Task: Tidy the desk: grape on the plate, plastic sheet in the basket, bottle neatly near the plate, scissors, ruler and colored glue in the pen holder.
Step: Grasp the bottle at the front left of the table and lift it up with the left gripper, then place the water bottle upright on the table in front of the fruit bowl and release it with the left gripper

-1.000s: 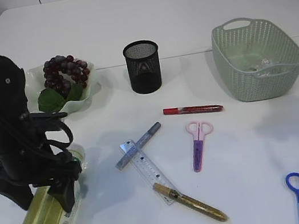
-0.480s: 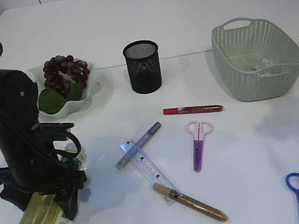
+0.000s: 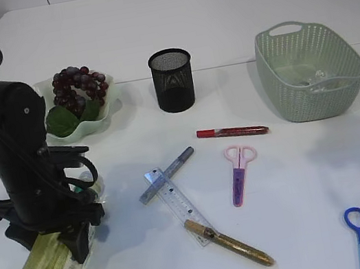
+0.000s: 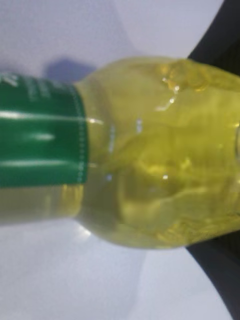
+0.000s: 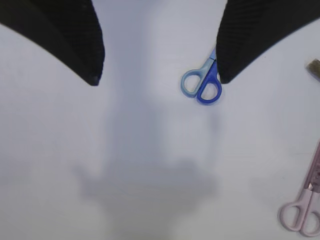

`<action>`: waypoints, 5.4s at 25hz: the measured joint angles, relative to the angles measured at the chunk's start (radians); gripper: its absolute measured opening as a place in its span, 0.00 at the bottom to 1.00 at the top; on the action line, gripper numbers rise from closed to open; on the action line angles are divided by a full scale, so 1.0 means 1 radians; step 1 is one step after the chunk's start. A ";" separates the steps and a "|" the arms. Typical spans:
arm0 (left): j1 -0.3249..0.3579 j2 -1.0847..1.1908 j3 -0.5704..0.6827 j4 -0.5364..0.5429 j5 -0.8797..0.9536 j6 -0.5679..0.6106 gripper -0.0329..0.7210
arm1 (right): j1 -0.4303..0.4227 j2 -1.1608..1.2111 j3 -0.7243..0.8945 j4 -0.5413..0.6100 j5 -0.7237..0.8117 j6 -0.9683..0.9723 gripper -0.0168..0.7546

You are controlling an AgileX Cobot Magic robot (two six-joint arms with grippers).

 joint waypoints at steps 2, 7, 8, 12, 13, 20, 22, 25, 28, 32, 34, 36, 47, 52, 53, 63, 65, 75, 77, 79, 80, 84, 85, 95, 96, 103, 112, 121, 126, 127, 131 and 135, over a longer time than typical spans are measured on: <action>0.000 0.000 -0.002 0.000 0.002 0.000 0.64 | 0.000 0.000 0.000 0.002 0.000 0.000 0.73; 0.000 0.000 -0.002 0.008 0.014 0.000 0.64 | 0.000 0.000 0.000 0.004 0.000 -0.002 0.73; 0.000 0.000 -0.002 0.015 0.017 0.000 0.64 | 0.000 0.000 0.000 0.004 0.000 -0.004 0.73; -0.002 0.000 -0.002 0.052 0.015 0.000 0.64 | 0.000 0.000 0.000 0.004 0.000 -0.004 0.73; -0.002 0.000 -0.002 0.059 0.009 0.000 0.64 | 0.000 0.000 0.000 0.004 0.000 -0.004 0.73; -0.002 -0.039 0.036 0.078 -0.062 0.075 0.64 | 0.000 0.000 0.000 0.004 -0.002 -0.004 0.73; -0.002 -0.076 0.066 0.082 -0.121 0.092 0.64 | 0.000 0.000 0.000 0.004 -0.002 -0.004 0.73; -0.002 -0.167 0.130 0.098 -0.207 0.119 0.64 | 0.000 0.000 0.000 0.004 -0.002 -0.004 0.73; -0.002 -0.272 0.220 0.104 -0.294 0.150 0.63 | 0.000 0.000 0.000 0.004 -0.002 -0.004 0.73; -0.002 -0.420 0.355 0.104 -0.427 0.176 0.63 | 0.000 0.000 0.000 0.004 -0.002 -0.006 0.73; -0.002 -0.493 0.425 0.104 -0.506 0.181 0.63 | 0.000 0.000 0.000 0.004 -0.002 -0.006 0.73; -0.002 -0.570 0.490 0.105 -0.616 0.184 0.63 | 0.000 0.000 0.000 0.004 -0.002 -0.006 0.73; -0.002 -0.722 0.799 0.009 -1.331 0.192 0.63 | 0.000 0.000 0.000 0.019 0.004 -0.006 0.73; -0.002 -0.663 0.828 -0.062 -1.598 0.186 0.63 | 0.000 0.000 0.000 0.023 0.004 -0.006 0.73; -0.002 -0.642 0.828 -0.066 -1.651 0.186 0.63 | 0.000 0.000 0.000 0.023 0.004 -0.006 0.73; -0.002 -0.369 0.823 -0.056 -2.038 0.186 0.63 | 0.000 0.000 0.000 0.026 0.006 -0.008 0.73; -0.002 -0.320 0.814 -0.054 -2.038 0.186 0.63 | 0.000 0.000 0.000 0.026 0.006 -0.008 0.73; 0.018 -0.111 0.667 -0.041 -2.045 0.186 0.63 | 0.000 0.000 0.000 0.026 0.006 -0.008 0.73; 0.041 -0.072 0.640 -0.020 -2.045 0.186 0.63 | 0.000 0.000 0.000 0.026 0.006 -0.008 0.72; 0.064 -0.036 0.608 0.008 -2.045 0.186 0.63 | 0.000 0.000 0.000 0.026 0.006 -0.008 0.72; 0.076 -0.017 0.594 0.024 -2.045 0.181 0.63 | 0.000 0.000 0.000 0.026 0.006 -0.008 0.72; 0.099 0.046 0.537 0.040 -2.045 0.156 0.63 | 0.000 0.000 0.000 0.026 0.006 -0.008 0.72; 0.101 0.062 0.524 0.042 -2.057 0.151 0.63 | 0.000 0.000 0.000 0.026 0.006 -0.008 0.72; 0.101 0.120 0.490 0.052 -2.120 0.136 0.69 | 0.000 0.000 0.000 0.026 0.006 -0.008 0.72; 0.101 0.120 0.490 0.052 -2.120 0.136 0.72 | 0.000 0.000 0.000 0.026 0.006 -0.008 0.72; 0.101 0.034 0.490 0.060 -2.121 0.113 0.91 | 0.000 0.000 0.000 0.026 0.006 -0.008 0.72; 0.101 -0.088 0.490 0.085 -2.121 0.098 0.91 | 0.000 0.000 0.000 0.026 0.006 -0.008 0.72; 0.101 -0.346 0.490 0.087 -2.002 0.097 0.85 | 0.000 0.000 0.000 0.026 0.006 -0.008 0.72; 0.101 -0.513 0.494 0.085 -1.706 0.097 0.80 | 0.000 0.000 0.000 0.026 0.006 -0.008 0.72; 0.101 -0.549 0.494 0.085 -1.628 0.097 0.78 | 0.000 0.000 0.000 0.026 0.006 -0.008 0.72; 0.101 -0.694 0.496 0.081 -1.321 0.097 0.73 | 0.000 0.000 0.000 0.026 0.006 -0.008 0.72; 0.101 -0.832 0.496 0.067 -0.981 0.097 0.72 | 0.000 0.000 0.000 0.034 0.006 -0.008 0.72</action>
